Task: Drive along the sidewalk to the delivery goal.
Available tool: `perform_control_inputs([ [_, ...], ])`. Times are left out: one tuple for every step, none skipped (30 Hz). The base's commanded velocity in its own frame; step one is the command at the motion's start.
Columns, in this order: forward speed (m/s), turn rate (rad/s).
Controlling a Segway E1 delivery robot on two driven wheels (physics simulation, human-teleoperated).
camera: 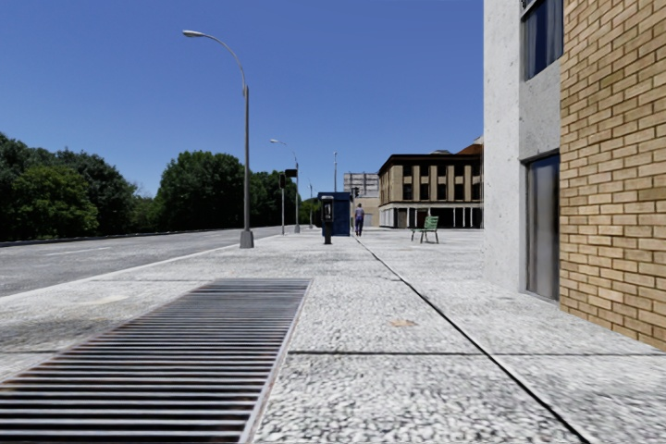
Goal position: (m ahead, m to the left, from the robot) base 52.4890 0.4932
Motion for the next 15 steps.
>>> perform_control_inputs([
  [1.48, 0.00],
  [1.48, 0.00],
  [1.48, 0.00],
  [1.48, 0.00],
  [1.48, 0.00],
  [1.48, 0.00],
  [1.48, 0.00],
  [1.48, 0.00],
  [1.48, 0.00],
  [1.48, 0.00],
  [1.48, 0.00],
  [1.48, 0.00],
  [1.48, 0.00],
  [1.48, 0.00],
  [1.48, 0.00],
])
